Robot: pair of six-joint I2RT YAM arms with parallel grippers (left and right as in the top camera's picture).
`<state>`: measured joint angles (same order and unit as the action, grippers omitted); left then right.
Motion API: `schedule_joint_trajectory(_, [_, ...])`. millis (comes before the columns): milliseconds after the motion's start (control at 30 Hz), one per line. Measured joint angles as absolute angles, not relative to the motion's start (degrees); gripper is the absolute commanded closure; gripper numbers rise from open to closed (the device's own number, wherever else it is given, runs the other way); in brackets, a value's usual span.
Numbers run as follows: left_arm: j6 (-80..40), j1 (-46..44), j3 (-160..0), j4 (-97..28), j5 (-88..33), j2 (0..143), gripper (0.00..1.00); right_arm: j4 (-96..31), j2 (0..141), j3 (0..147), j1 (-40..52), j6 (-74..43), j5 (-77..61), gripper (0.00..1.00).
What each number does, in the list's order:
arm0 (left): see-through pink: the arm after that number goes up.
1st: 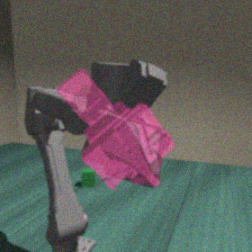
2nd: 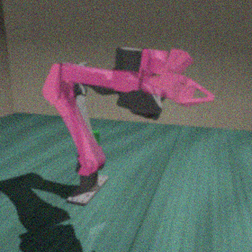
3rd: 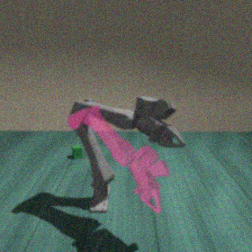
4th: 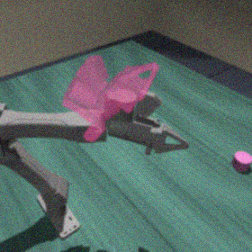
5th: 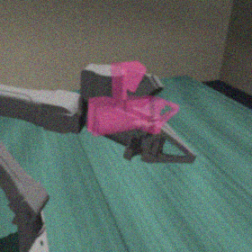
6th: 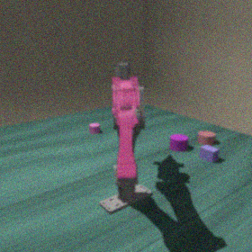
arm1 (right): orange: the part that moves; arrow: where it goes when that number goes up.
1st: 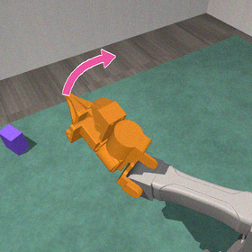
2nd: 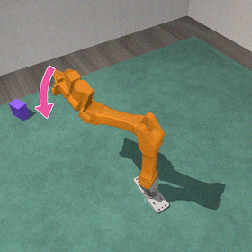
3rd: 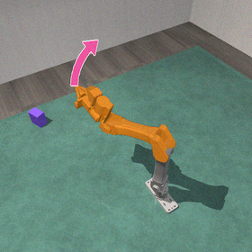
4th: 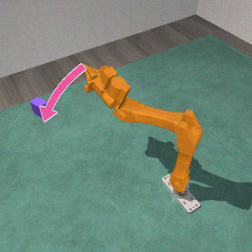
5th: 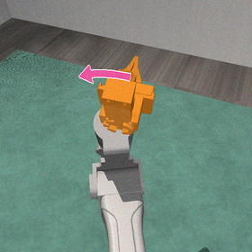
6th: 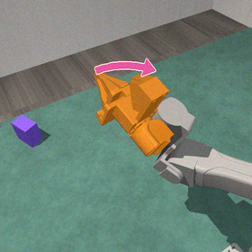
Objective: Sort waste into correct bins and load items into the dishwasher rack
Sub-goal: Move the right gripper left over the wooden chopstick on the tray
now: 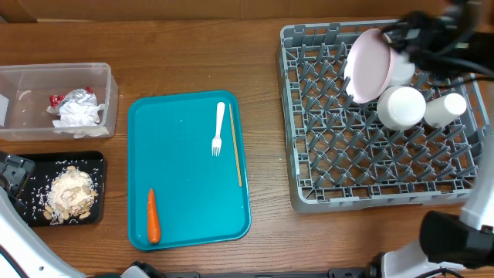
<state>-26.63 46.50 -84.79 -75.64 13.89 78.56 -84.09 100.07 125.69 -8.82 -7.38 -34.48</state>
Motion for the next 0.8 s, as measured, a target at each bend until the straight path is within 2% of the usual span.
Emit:
schedule_joint_trajectory(133, [-26.6,46.5,-84.8,-75.6,13.9,78.6,0.00,-83.9,101.7,125.4,2.8,-7.0,-30.3,0.02])
schedule_joint_trajectory(233, [-26.6,46.5,-84.8,-75.6,13.9,78.6,0.00,-83.2,103.4,123.8,10.0,-8.1,-25.9,0.18])
schedule_joint_trajectory(300, [-26.6,46.5,-84.8,-75.6,13.9,78.6,0.00,-81.4,105.1,121.5,14.5,-9.5,-23.4,0.23])
schedule_joint_trajectory(600, [-26.6,46.5,-84.8,-75.6,13.9,78.6,0.00,-70.4,113.2,110.4,27.2,-17.5,-16.8,0.27])
schedule_joint_trajectory(800, [-26.6,46.5,-84.8,-75.6,13.9,78.6,0.00,-66.8,116.8,107.9,31.8,-19.2,-14.0,0.28])
